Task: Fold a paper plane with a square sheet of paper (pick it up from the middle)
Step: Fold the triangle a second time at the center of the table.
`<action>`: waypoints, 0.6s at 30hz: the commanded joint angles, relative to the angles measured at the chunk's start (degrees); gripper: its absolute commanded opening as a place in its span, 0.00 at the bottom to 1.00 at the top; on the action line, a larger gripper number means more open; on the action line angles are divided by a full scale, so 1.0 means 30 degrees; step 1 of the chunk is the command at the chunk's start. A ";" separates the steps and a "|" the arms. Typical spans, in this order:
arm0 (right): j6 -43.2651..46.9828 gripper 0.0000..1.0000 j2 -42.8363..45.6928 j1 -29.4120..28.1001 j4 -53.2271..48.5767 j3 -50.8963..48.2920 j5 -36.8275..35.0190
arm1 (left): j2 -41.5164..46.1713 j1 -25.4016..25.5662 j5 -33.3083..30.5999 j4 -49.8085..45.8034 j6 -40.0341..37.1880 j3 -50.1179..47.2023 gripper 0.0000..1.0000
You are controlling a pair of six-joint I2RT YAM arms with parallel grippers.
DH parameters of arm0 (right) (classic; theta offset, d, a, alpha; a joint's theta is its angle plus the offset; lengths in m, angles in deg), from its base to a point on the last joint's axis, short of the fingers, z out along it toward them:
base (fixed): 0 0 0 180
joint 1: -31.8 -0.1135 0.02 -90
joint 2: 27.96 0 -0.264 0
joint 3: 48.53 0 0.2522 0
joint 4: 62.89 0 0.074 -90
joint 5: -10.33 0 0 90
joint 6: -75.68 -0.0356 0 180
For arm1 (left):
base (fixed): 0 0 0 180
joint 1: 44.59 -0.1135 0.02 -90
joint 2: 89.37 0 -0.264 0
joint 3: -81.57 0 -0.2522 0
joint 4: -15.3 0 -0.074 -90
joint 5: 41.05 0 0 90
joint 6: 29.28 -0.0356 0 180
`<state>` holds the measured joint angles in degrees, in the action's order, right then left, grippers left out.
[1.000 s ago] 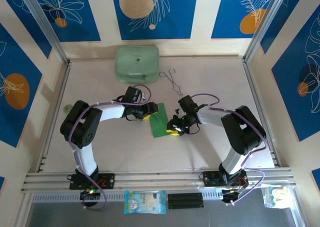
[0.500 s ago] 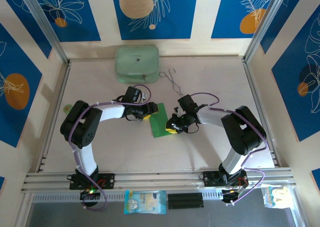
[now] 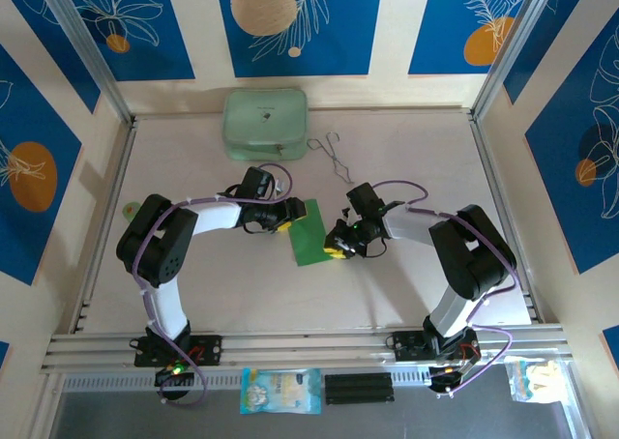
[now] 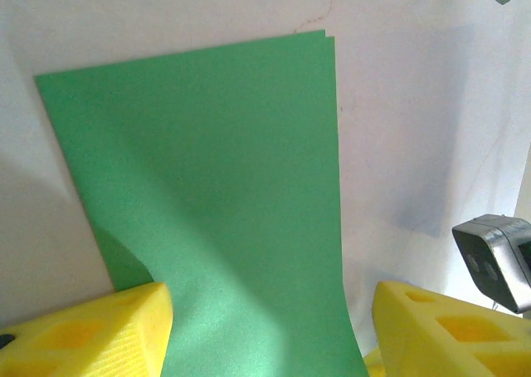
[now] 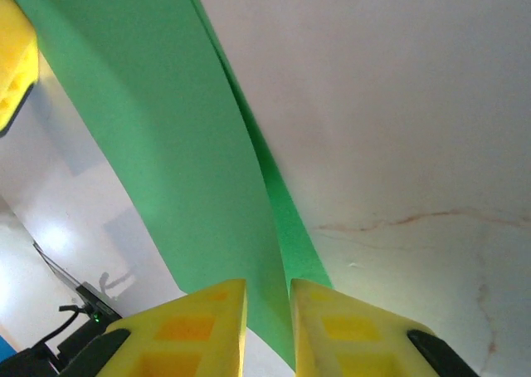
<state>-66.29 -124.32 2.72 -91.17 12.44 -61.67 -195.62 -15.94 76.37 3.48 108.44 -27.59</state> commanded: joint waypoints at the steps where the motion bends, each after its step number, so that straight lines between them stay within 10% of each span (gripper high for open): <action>1: -0.0500 0.20 0.0565 0.0106 -0.0084 -0.0322 0.0180 | -0.0206 0.0048 0.0112 -0.0059 -0.0087 0.0104 0.65; 18: -0.0791 0.00 0.2551 0.0477 -0.0791 -0.1637 -0.1617 | 0.1225 0.0638 0.1755 0.2933 0.0085 0.0152 0.65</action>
<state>-67.95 -119.09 3.58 -91.46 9.22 -64.71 -193.59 -15.13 79.21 9.31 108.49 -27.61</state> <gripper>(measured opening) 0.048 0.652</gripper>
